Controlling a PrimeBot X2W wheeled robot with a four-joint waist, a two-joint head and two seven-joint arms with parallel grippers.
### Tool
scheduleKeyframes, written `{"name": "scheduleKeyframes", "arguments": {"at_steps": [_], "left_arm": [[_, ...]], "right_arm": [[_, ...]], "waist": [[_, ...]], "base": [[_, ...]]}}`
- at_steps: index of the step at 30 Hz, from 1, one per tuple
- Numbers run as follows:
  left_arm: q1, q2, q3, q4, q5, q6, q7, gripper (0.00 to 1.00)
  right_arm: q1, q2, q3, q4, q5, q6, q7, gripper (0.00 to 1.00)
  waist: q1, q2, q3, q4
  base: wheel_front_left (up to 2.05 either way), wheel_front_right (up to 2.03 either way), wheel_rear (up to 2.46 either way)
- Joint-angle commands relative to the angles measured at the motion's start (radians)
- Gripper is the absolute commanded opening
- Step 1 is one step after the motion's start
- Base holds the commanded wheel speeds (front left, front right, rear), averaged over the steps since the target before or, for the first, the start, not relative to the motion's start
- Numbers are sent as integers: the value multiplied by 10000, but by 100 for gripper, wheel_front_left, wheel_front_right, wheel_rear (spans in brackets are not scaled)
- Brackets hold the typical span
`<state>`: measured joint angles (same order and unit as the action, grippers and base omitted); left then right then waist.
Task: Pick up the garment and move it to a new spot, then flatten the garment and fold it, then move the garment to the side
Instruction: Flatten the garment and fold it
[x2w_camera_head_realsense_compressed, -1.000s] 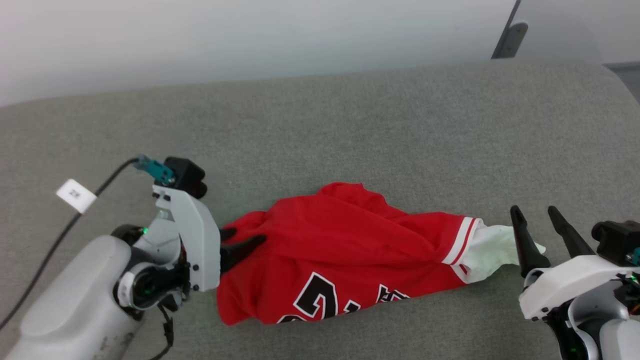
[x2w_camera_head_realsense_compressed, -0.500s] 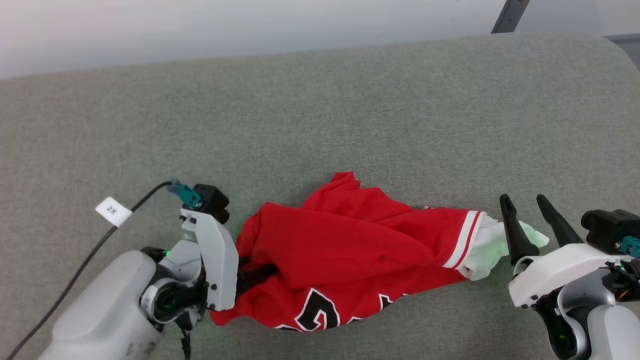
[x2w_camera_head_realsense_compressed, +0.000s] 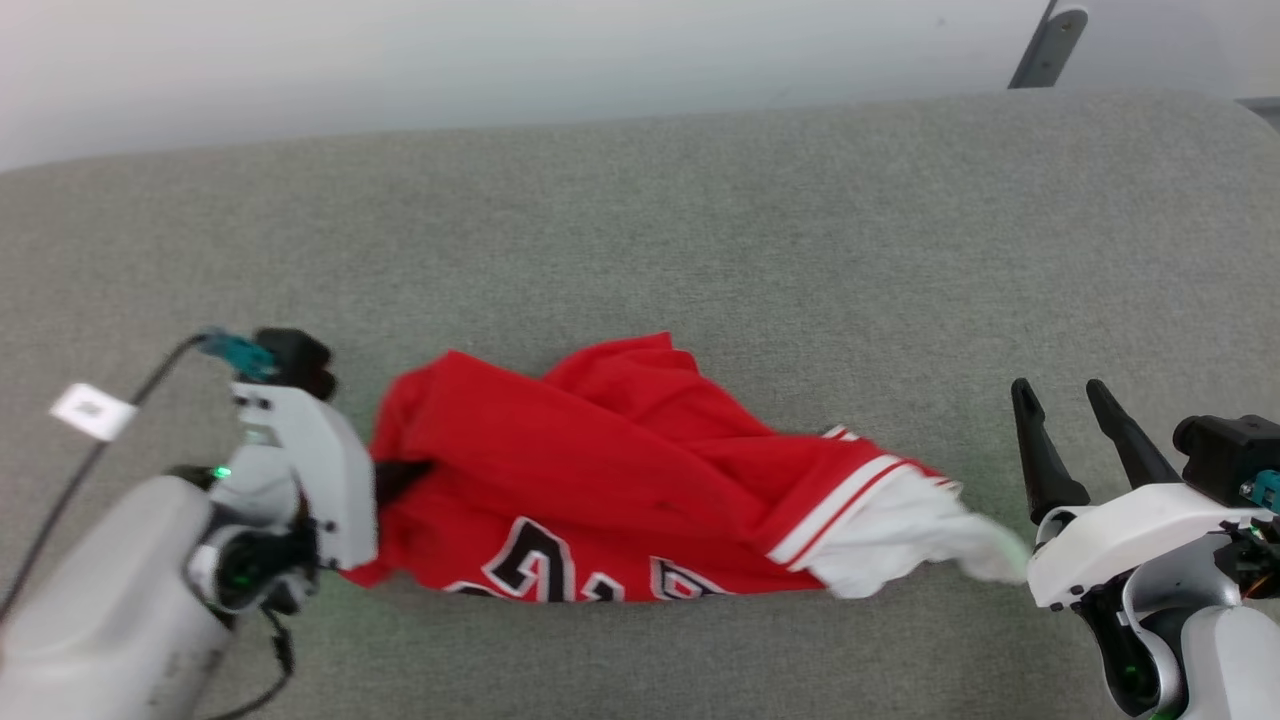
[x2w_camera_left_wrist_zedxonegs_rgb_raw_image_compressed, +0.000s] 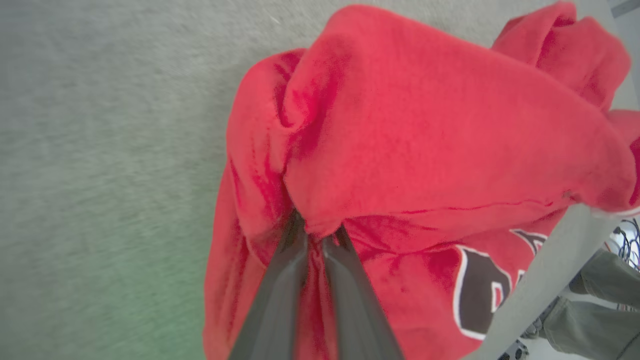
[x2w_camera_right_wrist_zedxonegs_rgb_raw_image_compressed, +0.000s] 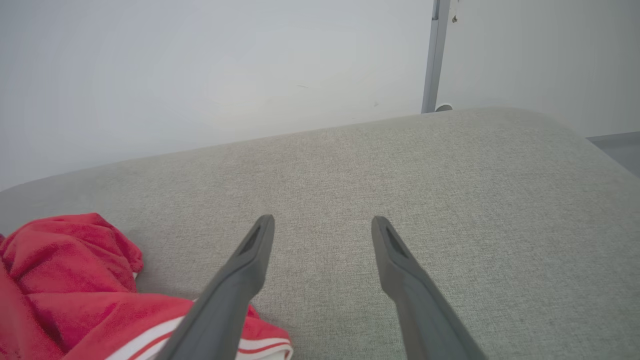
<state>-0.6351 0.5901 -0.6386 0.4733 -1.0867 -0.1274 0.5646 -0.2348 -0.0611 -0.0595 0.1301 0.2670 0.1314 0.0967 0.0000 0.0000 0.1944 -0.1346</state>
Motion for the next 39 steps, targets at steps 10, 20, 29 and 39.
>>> {"name": "scheduleKeyframes", "arguments": {"at_steps": [10, 20, 29, 39], "left_arm": [[-423, 1315, 733, 697, 466, 107, -1114, 0], [701, 2015, 829, -12, -58, 548, -512, 0], [2914, 2191, 468, -2780, -903, 1490, 404, 0], [3540, 1570, -356, -3467, -246, 1713, 107, 36]], "right_arm": [[232, -147, -59, 33, -169, -14, -4, 100], [593, -197, -69, -59, -117, -14, 75, 100], [840, -245, -136, -174, -9, -14, 146, 100], [653, -149, 55, -106, 48, -14, 138, 100]], "waist": [[0, 0, -490, 431], [0, 0, -951, 633], [0, 0, -1056, 716], [0, 0, -897, 696]], "base": [[0, 0, 0], [0, 0, 0], [0, 0, 0], [0, 0, 0]]}}
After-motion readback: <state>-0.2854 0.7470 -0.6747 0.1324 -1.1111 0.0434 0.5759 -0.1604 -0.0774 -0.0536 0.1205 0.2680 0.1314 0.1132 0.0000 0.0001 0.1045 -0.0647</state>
